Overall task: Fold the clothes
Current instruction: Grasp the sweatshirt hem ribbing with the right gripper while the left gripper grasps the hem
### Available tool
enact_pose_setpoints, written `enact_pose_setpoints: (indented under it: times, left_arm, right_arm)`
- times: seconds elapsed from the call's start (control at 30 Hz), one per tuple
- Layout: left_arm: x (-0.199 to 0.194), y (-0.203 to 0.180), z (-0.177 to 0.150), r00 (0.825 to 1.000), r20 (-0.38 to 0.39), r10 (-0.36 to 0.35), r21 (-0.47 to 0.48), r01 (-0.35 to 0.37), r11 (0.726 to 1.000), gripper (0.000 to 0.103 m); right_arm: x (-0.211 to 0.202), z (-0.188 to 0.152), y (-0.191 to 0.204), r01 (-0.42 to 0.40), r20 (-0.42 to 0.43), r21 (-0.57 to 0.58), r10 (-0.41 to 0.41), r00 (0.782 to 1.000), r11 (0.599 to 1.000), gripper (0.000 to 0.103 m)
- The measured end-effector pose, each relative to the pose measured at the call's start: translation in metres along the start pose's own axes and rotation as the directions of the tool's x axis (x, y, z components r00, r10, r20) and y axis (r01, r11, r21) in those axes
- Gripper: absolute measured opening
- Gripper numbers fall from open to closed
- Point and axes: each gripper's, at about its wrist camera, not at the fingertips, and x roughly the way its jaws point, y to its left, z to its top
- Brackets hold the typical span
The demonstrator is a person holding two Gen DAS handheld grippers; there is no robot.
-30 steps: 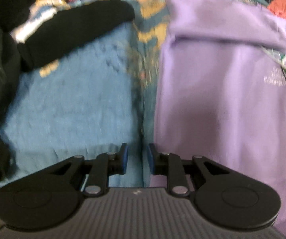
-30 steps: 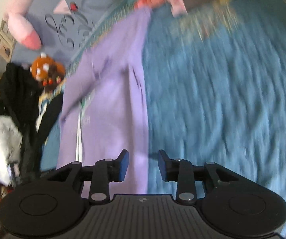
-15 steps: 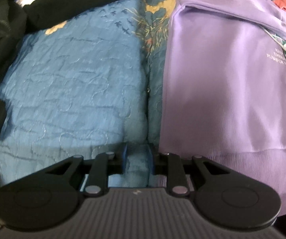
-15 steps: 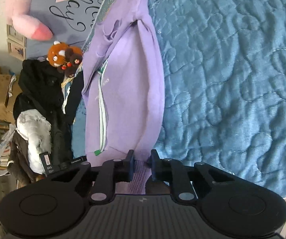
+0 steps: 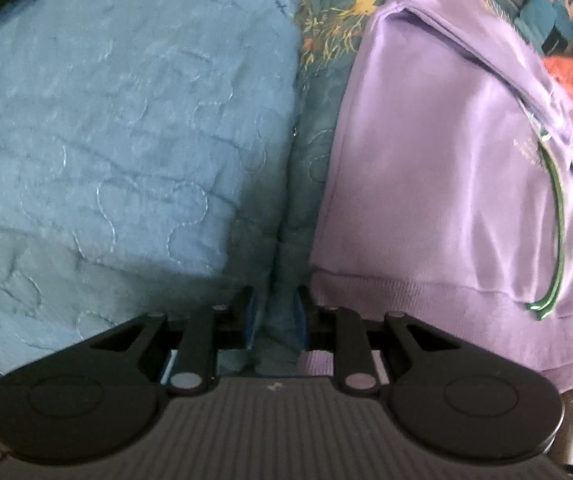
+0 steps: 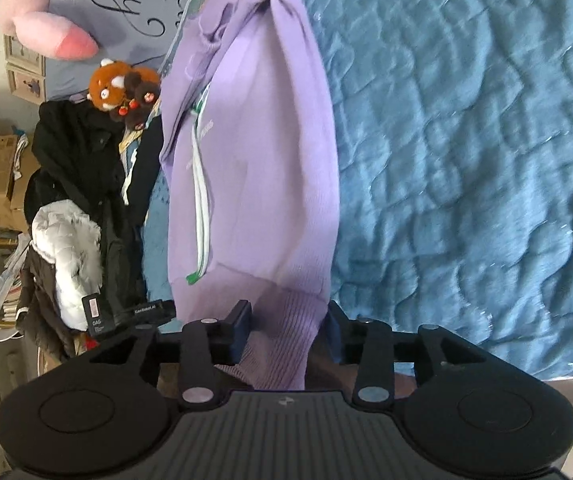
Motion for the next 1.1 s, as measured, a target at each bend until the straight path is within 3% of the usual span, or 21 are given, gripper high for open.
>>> enact_pose_setpoints:
  times: [0.2, 0.37, 0.6, 0.73, 0.87, 0.97, 1.1]
  left_arm:
    - [-0.009, 0.008, -0.013, 0.996, 0.0, -0.093, -0.06, 0.093, 0.994, 0.0]
    - [-0.017, 0.012, -0.023, 0.987, 0.03, -0.161, -0.129, 0.163, 0.978, 0.0]
    - [-0.016, 0.045, -0.031, 0.949, 0.076, -0.305, -0.267, 0.314, 0.911, 0.0]
    - [-0.017, 0.058, -0.038, 0.929, 0.116, -0.353, -0.301, 0.371, 0.879, 0.0]
    - [-0.023, 0.081, -0.039, 0.911, 0.176, -0.374, -0.325, 0.412, 0.851, 0.018]
    - [-0.027, 0.089, -0.038, 0.898, 0.21, -0.386, -0.343, 0.437, 0.831, 0.019]
    - [-0.026, 0.099, -0.037, 0.872, 0.241, -0.426, -0.355, 0.487, 0.798, 0.029]
  right_arm:
    - [-0.001, -0.001, -0.007, -0.027, -0.012, 0.04, 0.027, 1.0, 0.999, 0.041]
    - [0.001, -0.003, -0.006, -0.036, -0.021, 0.038, 0.036, 0.999, 0.999, 0.041]
    - [0.0, -0.004, -0.007, -0.038, -0.018, 0.046, 0.039, 0.999, 0.998, 0.041]
    - [-0.001, -0.003, -0.008, -0.037, -0.017, 0.049, 0.038, 0.999, 0.998, 0.041]
    - [-0.001, -0.003, -0.008, -0.036, -0.017, 0.052, 0.037, 0.999, 0.998, 0.041]
    - [-0.001, -0.003, -0.009, -0.037, -0.015, 0.058, 0.038, 0.999, 0.998, 0.041]
    - [-0.001, -0.004, -0.01, -0.041, -0.011, 0.069, 0.042, 0.999, 0.997, 0.041]
